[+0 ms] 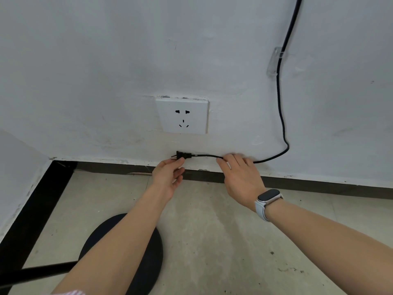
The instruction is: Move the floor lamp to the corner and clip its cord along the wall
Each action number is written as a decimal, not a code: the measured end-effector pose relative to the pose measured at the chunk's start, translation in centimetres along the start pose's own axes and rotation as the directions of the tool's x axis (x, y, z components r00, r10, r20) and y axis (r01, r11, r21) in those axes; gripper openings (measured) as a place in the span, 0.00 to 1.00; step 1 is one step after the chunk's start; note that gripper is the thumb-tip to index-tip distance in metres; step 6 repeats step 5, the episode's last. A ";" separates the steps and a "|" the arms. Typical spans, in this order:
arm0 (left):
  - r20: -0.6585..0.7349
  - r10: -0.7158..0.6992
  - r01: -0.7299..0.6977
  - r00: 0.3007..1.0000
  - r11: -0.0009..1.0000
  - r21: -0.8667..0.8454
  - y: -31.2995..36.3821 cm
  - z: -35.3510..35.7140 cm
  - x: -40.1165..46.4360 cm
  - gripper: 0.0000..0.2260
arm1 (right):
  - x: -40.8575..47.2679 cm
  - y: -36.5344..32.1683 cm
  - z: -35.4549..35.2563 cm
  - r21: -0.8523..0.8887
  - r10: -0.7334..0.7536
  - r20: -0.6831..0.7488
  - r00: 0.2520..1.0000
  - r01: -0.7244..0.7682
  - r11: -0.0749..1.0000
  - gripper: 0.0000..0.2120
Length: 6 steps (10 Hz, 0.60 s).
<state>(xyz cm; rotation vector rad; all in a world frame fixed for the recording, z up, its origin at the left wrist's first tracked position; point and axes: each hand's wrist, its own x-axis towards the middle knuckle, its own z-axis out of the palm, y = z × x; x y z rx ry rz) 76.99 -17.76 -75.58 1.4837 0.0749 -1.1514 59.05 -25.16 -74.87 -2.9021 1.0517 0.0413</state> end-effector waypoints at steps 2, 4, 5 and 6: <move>0.050 0.021 -0.029 0.999 0.985 0.171 0.3 -0.6 -0.4 0.10 | 0.0 -0.2 0.1 0.014 -0.007 0.027 1.000 0.007 1.000 0.26; -0.109 0.185 -0.146 0.977 0.944 0.296 0.7 0.5 -1.3 0.20 | -0.3 -0.1 -1.2 0.091 0.020 0.006 1.000 -0.021 0.996 0.21; -0.221 0.704 -0.490 0.675 0.652 0.579 1.1 1.5 -3.1 0.12 | -0.7 -0.5 -3.5 0.242 0.011 -0.195 0.981 0.037 0.969 0.17; -0.221 0.704 -0.490 0.675 0.652 0.579 1.1 1.5 -3.1 0.12 | -0.7 -0.5 -3.5 0.242 0.011 -0.195 0.981 0.037 0.969 0.17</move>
